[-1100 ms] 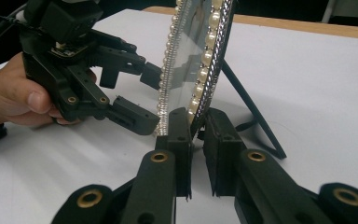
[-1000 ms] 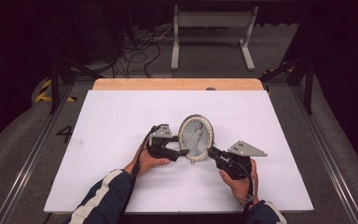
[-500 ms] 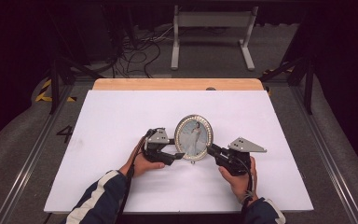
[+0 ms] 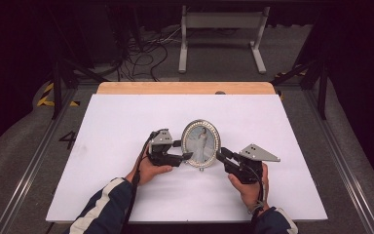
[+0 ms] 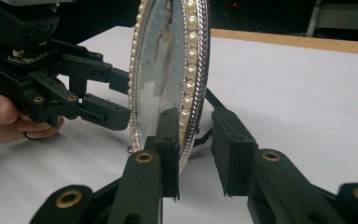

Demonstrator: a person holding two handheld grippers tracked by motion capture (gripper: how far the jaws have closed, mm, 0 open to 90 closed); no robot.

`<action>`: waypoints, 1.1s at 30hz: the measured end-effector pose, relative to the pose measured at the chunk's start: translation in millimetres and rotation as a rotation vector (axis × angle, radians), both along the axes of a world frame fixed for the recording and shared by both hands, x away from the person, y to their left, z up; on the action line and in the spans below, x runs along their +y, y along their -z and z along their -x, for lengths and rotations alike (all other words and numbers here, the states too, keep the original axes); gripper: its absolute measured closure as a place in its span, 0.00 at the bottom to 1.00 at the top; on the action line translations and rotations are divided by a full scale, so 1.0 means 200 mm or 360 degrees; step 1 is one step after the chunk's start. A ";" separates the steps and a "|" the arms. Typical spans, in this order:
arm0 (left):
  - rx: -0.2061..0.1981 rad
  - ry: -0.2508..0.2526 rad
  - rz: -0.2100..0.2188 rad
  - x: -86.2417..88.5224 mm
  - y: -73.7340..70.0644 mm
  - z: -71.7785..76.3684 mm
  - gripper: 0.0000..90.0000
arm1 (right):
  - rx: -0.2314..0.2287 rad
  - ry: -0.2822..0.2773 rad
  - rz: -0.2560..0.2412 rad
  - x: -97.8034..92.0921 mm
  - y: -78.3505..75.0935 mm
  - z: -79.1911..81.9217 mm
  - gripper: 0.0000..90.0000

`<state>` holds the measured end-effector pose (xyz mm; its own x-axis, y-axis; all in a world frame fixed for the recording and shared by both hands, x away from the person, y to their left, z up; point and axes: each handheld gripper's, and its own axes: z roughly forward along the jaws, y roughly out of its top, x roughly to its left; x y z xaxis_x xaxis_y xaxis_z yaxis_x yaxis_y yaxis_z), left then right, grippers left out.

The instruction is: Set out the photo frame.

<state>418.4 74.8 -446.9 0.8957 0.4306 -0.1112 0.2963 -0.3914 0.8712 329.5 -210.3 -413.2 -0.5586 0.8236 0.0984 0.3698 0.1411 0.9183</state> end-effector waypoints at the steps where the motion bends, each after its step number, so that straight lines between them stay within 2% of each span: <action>1: 0.0005 -0.0009 0.0011 0.01 0.00 0.00 0.50 | 0.0002 -0.0004 0.0001 0.00 0.00 0.00 0.82; 6: 0.0005 -0.0020 0.0010 0.02 0.00 -0.01 0.60 | 0.0004 -0.0028 0.0030 0.01 0.01 0.00 0.89; 8: -0.0018 -0.0051 -0.0033 0.02 -0.01 0.00 0.67 | 0.0010 -0.0017 0.0046 0.02 0.01 0.00 0.90; 10: -0.0054 -0.0056 -0.0078 0.02 -0.01 0.00 0.69 | 0.0002 -0.0013 0.0028 0.02 0.02 0.00 0.91; 13: -0.0054 -0.0052 -0.0090 0.02 -0.01 0.01 0.69 | -0.0017 0.0010 0.0043 0.03 0.02 0.00 0.90; 24: -0.0084 -0.0062 -0.0148 0.01 -0.01 0.06 0.70 | -0.0001 0.0022 0.0019 0.00 0.02 -0.04 0.90; 33: -0.0085 -0.0052 -0.0172 0.02 -0.02 0.09 0.71 | -0.0010 0.0025 0.0076 0.01 0.02 -0.06 0.89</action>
<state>400.5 78.3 -442.9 0.8844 0.4664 -0.0150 0.2647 -0.4749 0.8393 341.0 -208.7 -416.7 -0.5462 0.8358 0.0556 0.3668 0.1790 0.9129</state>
